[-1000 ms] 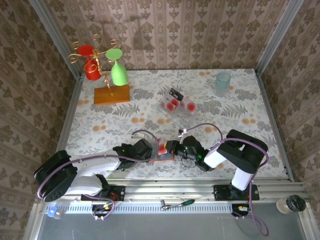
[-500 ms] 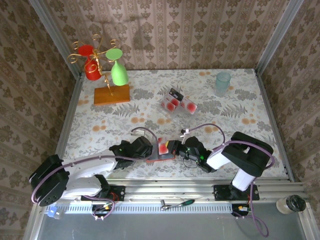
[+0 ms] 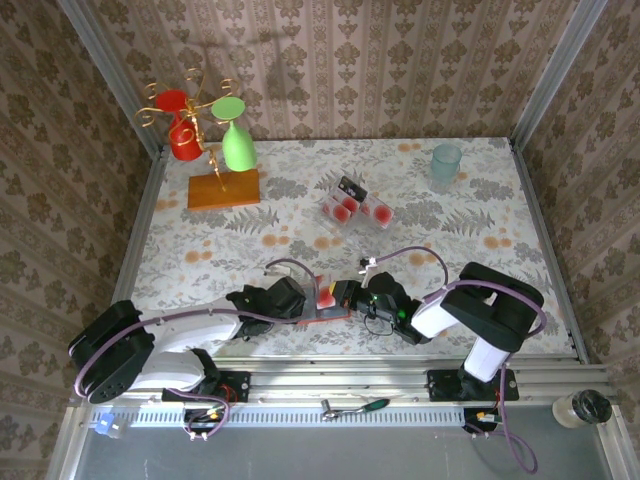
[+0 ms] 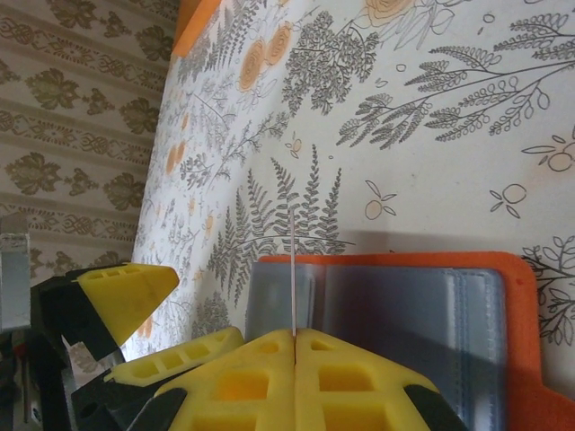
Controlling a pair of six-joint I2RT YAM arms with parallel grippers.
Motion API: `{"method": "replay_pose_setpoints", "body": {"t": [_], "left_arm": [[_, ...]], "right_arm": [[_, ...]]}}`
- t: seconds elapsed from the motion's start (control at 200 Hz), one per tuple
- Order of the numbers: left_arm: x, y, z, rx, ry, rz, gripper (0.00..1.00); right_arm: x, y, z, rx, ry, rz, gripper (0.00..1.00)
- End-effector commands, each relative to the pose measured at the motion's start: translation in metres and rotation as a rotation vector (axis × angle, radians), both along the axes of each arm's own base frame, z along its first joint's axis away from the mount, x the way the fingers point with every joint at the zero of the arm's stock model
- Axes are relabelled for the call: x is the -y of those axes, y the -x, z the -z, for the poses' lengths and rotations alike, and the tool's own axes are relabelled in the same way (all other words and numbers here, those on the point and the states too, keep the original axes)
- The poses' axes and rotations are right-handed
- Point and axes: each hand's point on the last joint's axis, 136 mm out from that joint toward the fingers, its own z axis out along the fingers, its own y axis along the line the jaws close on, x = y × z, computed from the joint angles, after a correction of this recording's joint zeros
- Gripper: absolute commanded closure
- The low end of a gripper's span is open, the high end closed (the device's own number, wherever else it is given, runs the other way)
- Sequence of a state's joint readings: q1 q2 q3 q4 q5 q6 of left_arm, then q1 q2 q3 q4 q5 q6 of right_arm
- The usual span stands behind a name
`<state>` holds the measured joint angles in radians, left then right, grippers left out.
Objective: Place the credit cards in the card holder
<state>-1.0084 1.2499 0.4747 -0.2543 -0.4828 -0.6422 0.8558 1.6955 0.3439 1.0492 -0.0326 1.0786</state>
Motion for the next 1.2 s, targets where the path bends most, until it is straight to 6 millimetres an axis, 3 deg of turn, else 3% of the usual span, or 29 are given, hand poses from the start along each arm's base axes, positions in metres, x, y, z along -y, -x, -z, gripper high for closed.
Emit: {"method": "replay_pose_setpoints", "body": {"t": [0.0, 0.35, 0.695, 1.195], "left_arm": [[-0.006, 0.003, 0.002, 0.001, -0.001, -0.020, 0.00], [-0.010, 0.007, 0.009, -0.014, -0.003, -0.033, 0.00], [-0.012, 0.008, 0.010, -0.016, -0.004, -0.036, 0.00], [-0.015, 0.010, 0.010, -0.016, -0.003, -0.041, 0.00]], "right_arm": [[-0.004, -0.008, -0.004, 0.017, -0.020, 0.029, 1.00], [-0.005, -0.008, 0.000, 0.012, -0.030, 0.033, 1.00], [-0.006, -0.010, -0.016, 0.048, -0.029, 0.028, 1.00], [-0.008, -0.011, 0.005, 0.012, -0.030, 0.034, 1.00]]}}
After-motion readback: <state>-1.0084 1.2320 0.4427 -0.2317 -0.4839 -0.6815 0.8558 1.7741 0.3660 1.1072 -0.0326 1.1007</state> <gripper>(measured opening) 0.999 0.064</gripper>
